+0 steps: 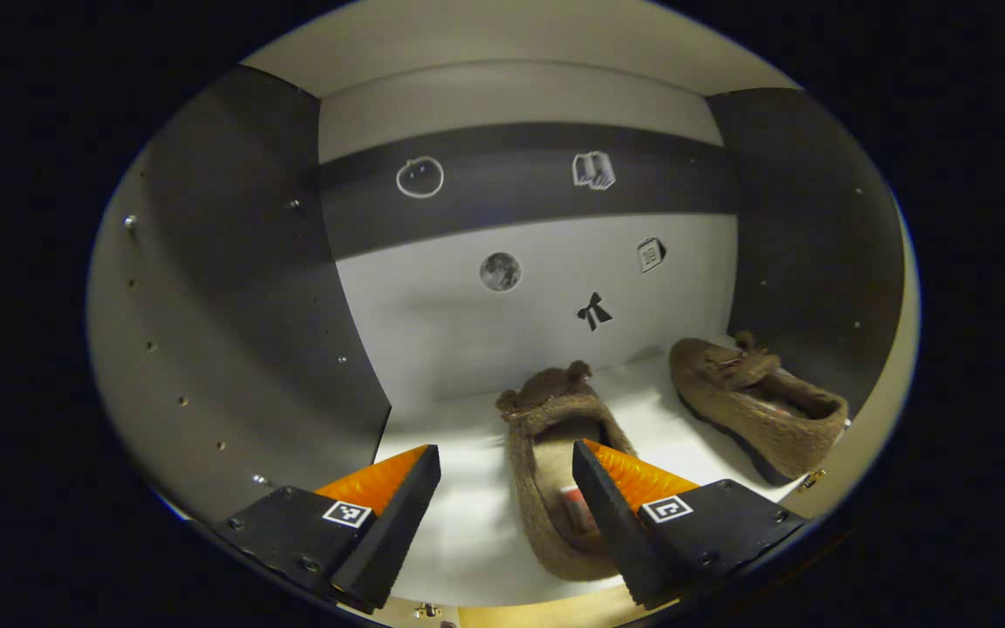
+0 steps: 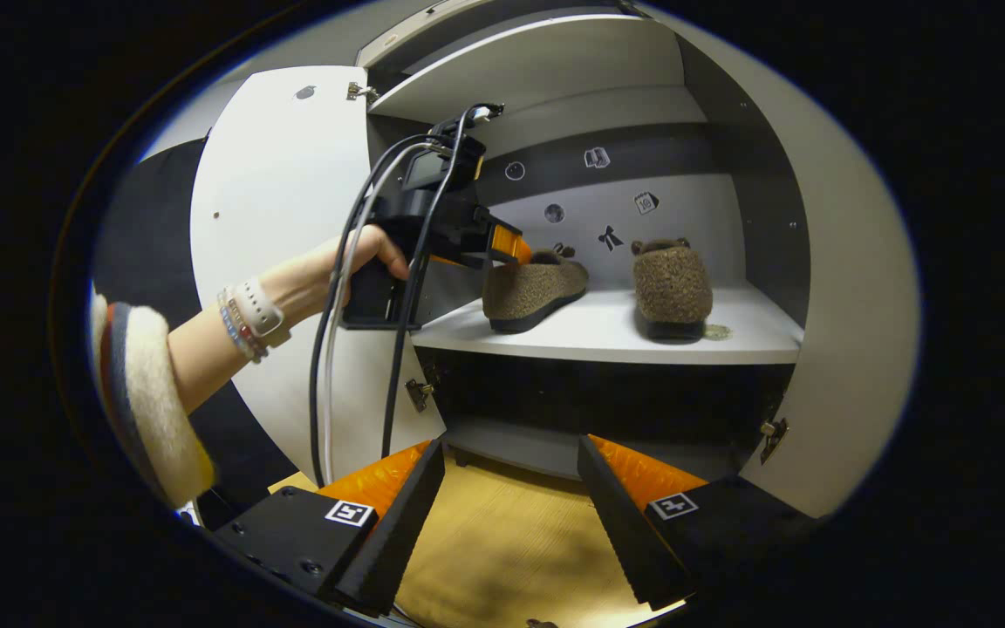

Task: Grab one shoe with the right hand and put it into the shoe cabinet, grab the other shoe with the left hand and put it into the shoe cabinet; then close the right door with the right hand and the left door with the left hand.

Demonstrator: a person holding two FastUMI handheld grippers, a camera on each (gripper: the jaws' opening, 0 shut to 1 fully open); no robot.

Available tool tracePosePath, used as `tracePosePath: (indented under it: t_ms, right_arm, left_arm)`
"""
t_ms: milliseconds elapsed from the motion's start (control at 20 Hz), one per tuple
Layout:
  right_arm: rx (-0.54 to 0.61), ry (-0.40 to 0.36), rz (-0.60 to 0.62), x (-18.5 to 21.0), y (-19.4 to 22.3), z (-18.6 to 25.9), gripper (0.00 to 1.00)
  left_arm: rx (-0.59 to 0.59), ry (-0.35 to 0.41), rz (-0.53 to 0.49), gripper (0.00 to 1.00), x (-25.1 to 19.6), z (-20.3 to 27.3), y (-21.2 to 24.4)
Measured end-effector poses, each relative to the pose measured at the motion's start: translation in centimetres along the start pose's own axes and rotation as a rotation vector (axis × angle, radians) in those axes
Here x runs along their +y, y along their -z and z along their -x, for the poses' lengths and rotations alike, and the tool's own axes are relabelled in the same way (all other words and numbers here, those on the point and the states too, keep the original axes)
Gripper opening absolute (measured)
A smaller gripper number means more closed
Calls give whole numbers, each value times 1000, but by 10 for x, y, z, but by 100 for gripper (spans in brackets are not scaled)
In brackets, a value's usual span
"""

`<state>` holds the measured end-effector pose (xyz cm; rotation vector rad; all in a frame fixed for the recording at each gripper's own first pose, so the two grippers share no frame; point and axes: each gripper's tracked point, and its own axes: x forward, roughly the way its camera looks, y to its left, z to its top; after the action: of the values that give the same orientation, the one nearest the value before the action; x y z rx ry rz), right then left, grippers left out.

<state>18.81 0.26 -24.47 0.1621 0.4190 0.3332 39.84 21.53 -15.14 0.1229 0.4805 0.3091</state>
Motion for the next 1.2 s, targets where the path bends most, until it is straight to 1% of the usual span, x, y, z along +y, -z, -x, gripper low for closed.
tracePosePath:
  t_ms: [150, 300, 350, 400, 450, 500, 550, 600, 650, 700, 750, 800, 850, 950, 1000, 1050, 1200]
  right_arm:
    - [-54, 68, 47, 7, -15, 21, 99]
    - [-139, 138, 48, 19, -42, 54, 98]
    - [-169, 159, 49, 23, -53, 68, 98]
    - [-205, 182, 58, 26, -66, 85, 99]
    - [-242, 209, 71, 28, -79, 104, 98]
    - [-279, 233, 83, 30, -90, 124, 98]
    - [-310, 257, 90, 31, -101, 144, 98]
    - [-335, 283, 91, 29, -107, 165, 98]
    - [-358, 321, 92, 21, -114, 186, 98]
    - [-375, 361, 89, 9, -120, 207, 98]
    - [-390, 399, 89, -3, -125, 227, 98]
    - [-406, 448, 98, -19, -130, 246, 94]
    - [-417, 499, 119, -40, -135, 264, 98]
    - [-412, 597, 157, -85, -141, 292, 98]
    - [-406, 622, 166, -104, -144, 298, 97]
    - [-402, 627, 161, -120, -147, 300, 98]
    - [-389, 598, 122, -152, -156, 291, 98]
  left_arm:
    - [-106, 59, 12, 96, -20, 57, -14]
    - [-233, 116, 46, 96, -34, 133, -37]
    - [-264, 135, 57, 100, -36, 160, -41]
    - [-293, 156, 65, 96, -40, 187, -42]
    - [-314, 181, 65, 96, -44, 213, -43]
    - [-327, 206, 57, 100, -48, 237, -39]
    - [-335, 225, 42, 100, -51, 262, -33]
    - [-340, 237, 28, 96, -53, 283, -27]
    - [-342, 253, 21, 96, -53, 302, -21]
    - [-345, 270, 28, 100, -54, 320, -15]
    - [-347, 291, 46, 96, -56, 338, -9]
    - [-355, 314, 73, 96, -56, 355, -10]
    - [-359, 334, 98, 96, -53, 369, -5]
    - [-359, 362, 144, 96, -43, 391, 1]
    - [-366, 365, 164, 96, -36, 399, 2]
    - [-370, 367, 180, 96, -28, 405, 3]
    - [-362, 347, 219, 97, -5, 418, 11]
